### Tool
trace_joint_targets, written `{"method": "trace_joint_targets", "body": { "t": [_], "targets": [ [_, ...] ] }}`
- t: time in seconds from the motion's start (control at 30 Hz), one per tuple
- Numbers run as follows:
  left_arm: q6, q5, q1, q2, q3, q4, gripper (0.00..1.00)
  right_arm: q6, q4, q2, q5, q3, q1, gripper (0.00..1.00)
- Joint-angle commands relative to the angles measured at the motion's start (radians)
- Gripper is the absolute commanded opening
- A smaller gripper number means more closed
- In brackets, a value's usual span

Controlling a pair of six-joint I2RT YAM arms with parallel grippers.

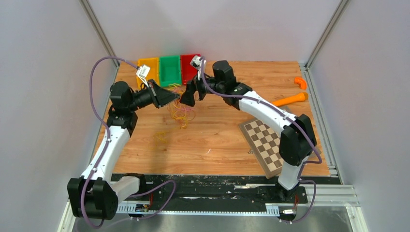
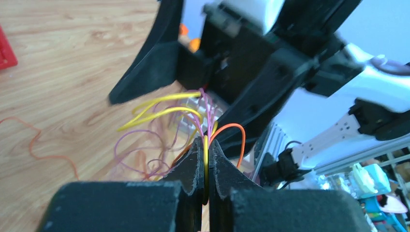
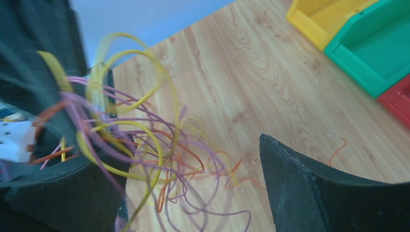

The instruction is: Untangle the cables

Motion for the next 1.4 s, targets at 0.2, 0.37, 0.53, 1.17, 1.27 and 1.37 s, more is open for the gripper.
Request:
{"method": "trace_joint_targets", "body": {
  "t": [0.2,0.37,0.53,1.17,1.27,1.37],
  "targets": [
    [-0.275,0.089,-0.009,-0.040,0.069,0.258,0.00,-0.087,0.132,0.094,0.415,-0.046,-0.008,0.40],
    [-0.218,0.135,0.078,-0.096,0.106,0.133,0.00,-0.137,0.110,0.043,0.470,-0.122,-0.079,0.07],
    [-0.033,0.143,0.201,-0.137,0.190,-0.127,0.00,-0.182,0.053,-0.026,0.451,-0.218,-0.164,0.04],
    [0.740,-0.367,0.338,-0.077,0.446,-0.847,0.00,-0.249,-0.046,-0.218,0.349,-0.324,-0.436,0.00],
    [0.787,-0.444,0.367,-0.075,0.372,-0.841,0.00,-0.261,-0.057,-0.234,0.336,-0.331,-0.445,0.00],
    [0.858,-0.341,0.376,-0.084,0.317,-0.835,0.07,-0.248,-0.072,-0.236,0.214,-0.319,-0.448,0.00]
  ]
}}
